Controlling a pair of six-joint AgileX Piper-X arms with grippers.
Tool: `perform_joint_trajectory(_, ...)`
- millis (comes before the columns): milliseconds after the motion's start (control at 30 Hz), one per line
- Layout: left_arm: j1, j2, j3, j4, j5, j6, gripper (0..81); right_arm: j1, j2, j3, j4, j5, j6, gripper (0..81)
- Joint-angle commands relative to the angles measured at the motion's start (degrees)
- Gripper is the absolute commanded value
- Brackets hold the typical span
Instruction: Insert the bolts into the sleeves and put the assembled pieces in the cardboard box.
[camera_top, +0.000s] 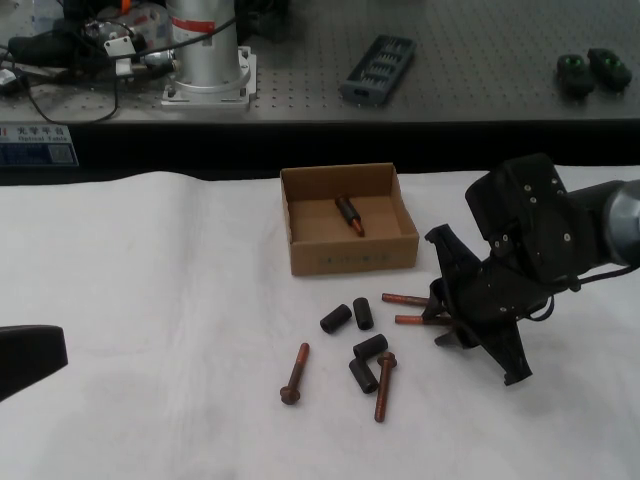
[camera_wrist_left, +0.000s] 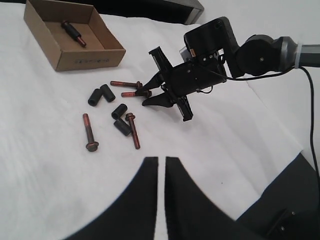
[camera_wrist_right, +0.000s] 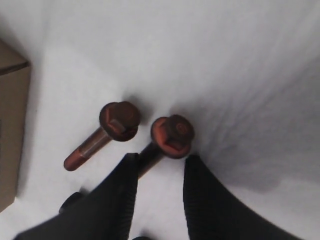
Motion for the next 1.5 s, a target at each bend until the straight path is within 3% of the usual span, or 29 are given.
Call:
perform_joint_trajectory(0, 0.0, 0.0, -0.8, -0.8, 0.6, -0.4, 4.5, 0.1, 1.0, -0.5, -2.3, 1.1, 2.5, 25.0)
perform_joint_trajectory(500, 0.0, 0.0, -0.8, -0.8, 0.6, -0.4, 4.5, -0.1, 3.4, -0.5, -4.9, 1.2, 3.1, 25.0)
perform_joint_trajectory(700, 0.0, 0.0, -0.8, -0.8, 0.6, -0.4, 4.5, -0.5, 3.4, -0.5, -5.0, 1.8, 7.5, 25.0)
perform_joint_trajectory(933, 0.0, 0.0, -0.8, -2.8, 0.6, -0.4, 4.5, -0.6, 3.4, -0.5, -4.7, -0.9, 18.7, 25.0)
perform_joint_trajectory(1467, 0.0, 0.0, -0.8, -3.9, 0.6, -0.4, 4.5, -0.6, 3.4, -0.5, 2.2, -0.5, 19.2, 24.5)
